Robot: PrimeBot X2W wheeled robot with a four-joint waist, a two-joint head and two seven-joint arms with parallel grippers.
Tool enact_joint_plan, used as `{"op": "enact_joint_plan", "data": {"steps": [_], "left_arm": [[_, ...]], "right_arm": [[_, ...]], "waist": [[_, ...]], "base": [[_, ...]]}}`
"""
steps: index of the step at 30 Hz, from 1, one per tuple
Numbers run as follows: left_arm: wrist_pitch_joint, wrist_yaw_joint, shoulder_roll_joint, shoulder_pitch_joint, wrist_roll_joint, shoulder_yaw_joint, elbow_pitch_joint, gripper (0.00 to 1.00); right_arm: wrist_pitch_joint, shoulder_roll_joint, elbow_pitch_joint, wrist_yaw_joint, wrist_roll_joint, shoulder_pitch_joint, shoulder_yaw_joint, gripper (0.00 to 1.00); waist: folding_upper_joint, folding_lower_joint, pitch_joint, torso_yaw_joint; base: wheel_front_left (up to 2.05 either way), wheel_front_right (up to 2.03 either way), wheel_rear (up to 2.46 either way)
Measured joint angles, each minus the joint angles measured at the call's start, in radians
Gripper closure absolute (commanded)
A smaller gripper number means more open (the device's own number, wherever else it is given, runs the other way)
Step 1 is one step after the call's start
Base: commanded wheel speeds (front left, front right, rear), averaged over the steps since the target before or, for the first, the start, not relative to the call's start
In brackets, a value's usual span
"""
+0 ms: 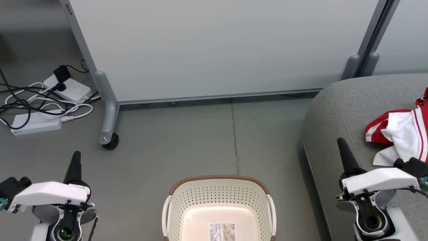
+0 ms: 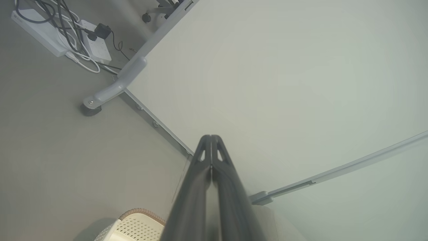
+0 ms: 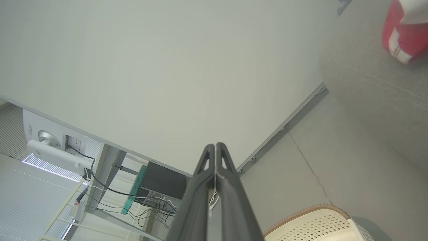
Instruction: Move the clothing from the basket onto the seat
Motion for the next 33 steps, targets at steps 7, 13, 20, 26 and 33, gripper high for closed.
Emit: {"op": "enact_joint_plan", "data": {"steps": [7,13,20,26,33], "left_arm": [[0.026,-0.014,-0.008,-0.025,-0.069,0.028,0.017,1.0],[0.044,-0.024,-0.017,-0.044,-0.119,0.048,0.029,1.0],[0.065,-0.036,-0.023,-0.063,-0.176,0.07,0.04,1.0],[0.082,-0.045,-0.027,-0.084,-0.221,0.088,0.05,1.0],[0.1,-0.055,-0.032,-0.104,-0.27,0.107,0.061,1.0]], "right_arm": [[-0.001,-0.001,0.03,-0.001,0.085,-0.031,0.001,1.0],[-0.001,-0.001,0.051,-0.001,0.145,-0.052,0.001,1.0],[-0.001,-0.002,0.069,-0.001,0.212,-0.075,0.001,1.0],[-0.002,-0.002,0.091,-0.001,0.266,-0.09,0.001,1.0],[-0.003,-0.003,0.11,-0.001,0.326,-0.111,0.001,1.0]], "waist": [[0.0,0.0,0.004,-0.001],[0.0,0.0,0.007,-0.001],[0.0,0.0,0.011,-0.002],[0.0,0.0,0.014,-0.002],[0.0,0.0,0.017,-0.003]], "base": [[0.0,0.0,0.0],[0.0,0.0,0.0],[0.0,0.0,0.0],[0.0,0.0,0.0],[0.0,0.0,0.0]]}}
